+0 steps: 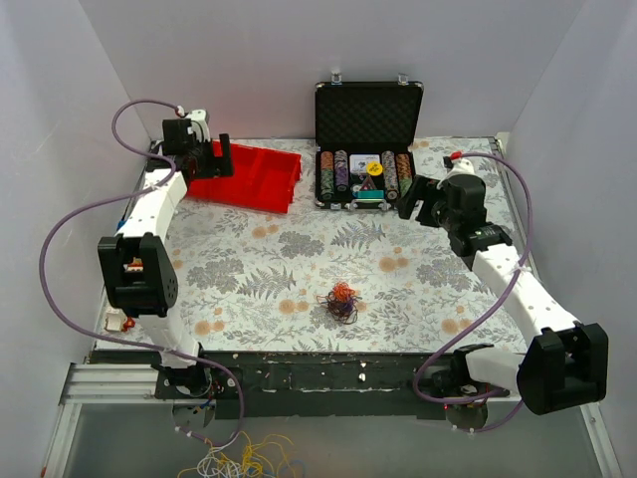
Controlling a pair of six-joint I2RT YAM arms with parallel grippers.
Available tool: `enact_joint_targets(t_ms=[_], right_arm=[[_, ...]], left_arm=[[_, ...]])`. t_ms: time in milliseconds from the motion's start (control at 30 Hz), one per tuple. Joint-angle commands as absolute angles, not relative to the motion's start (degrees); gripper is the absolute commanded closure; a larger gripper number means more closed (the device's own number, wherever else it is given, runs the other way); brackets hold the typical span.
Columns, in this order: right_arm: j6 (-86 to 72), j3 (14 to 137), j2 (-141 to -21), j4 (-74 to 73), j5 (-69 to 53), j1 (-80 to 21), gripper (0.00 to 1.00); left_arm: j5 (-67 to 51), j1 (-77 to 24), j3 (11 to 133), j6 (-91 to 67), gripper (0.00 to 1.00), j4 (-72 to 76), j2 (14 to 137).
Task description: Untangle the cables
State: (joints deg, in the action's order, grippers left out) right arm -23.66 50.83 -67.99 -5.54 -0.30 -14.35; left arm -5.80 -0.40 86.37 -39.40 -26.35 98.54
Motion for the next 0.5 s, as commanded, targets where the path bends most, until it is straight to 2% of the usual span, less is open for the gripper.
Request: enact_joint_targets(t_ms=[0,267,467], right_arm=[[-20.7,52.3,-67.2,-5.8,3.2,-17.0,0.09],[-18.5,51.9,-66.7,-6.6,7.8,-22.1,0.08],[-18.2,51.8,-67.4,-6.9,9.7,-24.9,0.07]], left_arm=[[-6.7,3.2,95.3,-43.2,0.02,-27.2,106.7],[-1.6,3.6,113.5,-41.1,0.02,-29.0,122.4],[1.5,3.7,116.3,-35.2,0.02,-26.2,128.5]])
